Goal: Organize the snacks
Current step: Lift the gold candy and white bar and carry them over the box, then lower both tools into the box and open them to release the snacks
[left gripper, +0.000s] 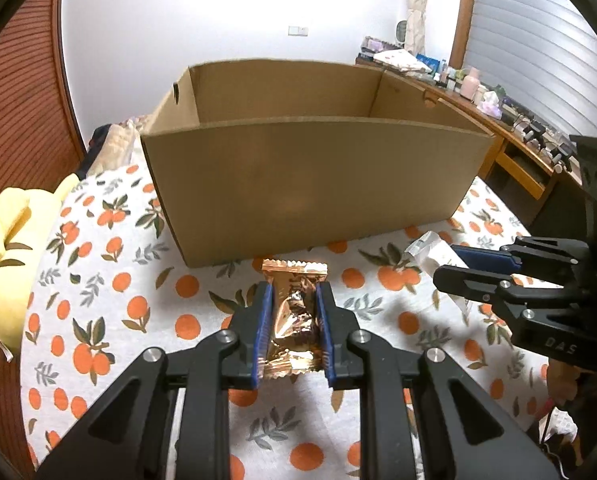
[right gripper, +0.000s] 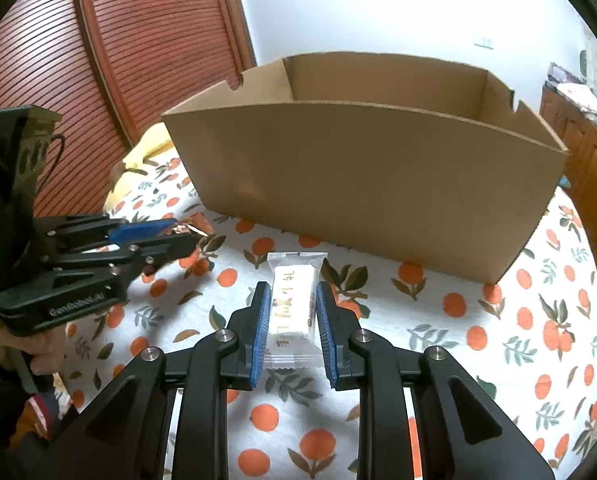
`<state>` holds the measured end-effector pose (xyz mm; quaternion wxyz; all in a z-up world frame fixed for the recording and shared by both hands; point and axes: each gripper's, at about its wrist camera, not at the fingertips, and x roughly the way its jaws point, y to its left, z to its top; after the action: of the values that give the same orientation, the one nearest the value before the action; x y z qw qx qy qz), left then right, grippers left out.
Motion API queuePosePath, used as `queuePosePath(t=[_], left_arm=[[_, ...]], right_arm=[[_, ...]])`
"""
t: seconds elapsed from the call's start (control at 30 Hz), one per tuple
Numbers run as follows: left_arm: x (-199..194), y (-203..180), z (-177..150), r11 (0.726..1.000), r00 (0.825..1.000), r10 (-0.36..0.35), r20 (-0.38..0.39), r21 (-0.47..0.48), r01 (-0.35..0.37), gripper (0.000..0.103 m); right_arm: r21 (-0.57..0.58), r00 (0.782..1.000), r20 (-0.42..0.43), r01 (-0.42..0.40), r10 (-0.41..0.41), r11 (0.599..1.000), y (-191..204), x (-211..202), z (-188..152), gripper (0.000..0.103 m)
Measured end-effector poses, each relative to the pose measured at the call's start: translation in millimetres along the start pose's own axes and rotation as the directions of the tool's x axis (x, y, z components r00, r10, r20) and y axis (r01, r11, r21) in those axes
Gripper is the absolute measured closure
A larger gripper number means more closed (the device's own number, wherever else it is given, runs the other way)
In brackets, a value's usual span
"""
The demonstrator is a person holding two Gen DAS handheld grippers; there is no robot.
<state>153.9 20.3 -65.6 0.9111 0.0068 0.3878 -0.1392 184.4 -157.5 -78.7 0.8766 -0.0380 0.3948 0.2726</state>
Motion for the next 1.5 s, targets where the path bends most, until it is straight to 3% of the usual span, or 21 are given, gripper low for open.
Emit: queuePosePath(t=[0.43, 0.83, 1.13, 1.5], left_arm=[[-29.2, -20.6, 26.7, 0.999, 0.997, -0.016, 0.076, 0.05, 0.013, 0.084], [-45.0, -28.3, 71.0, 0.996, 0.987, -0.015, 0.162, 0.09, 0.001, 0.084], [-28.7, -21.5, 113.8, 0.995, 0.982, -0.001, 0.191, 0.098, -0.018, 0.084], [17.0, -2.9, 149.5, 0.996, 0.988, 0.02, 0.155, 0.087, -0.034, 0.084]], right_arm=[[0.017, 0.997, 0.07, 0.022, -0.024, 1.0, -7.6, -27.8, 3.1, 0.082], [-0.015, 0.986, 0.16, 0.053, -0.05, 0.998, -15.1, -62.3, 34.9, 0.082], [-0.056, 0.976, 0.211, 0.064, -0.051, 0.996, -24.6, -65.1, 76.3, 0.082], [-0.087, 0.98, 0.198, 0.051, -0.033, 0.995, -38.0, -31.9, 110.1, 0.082]])
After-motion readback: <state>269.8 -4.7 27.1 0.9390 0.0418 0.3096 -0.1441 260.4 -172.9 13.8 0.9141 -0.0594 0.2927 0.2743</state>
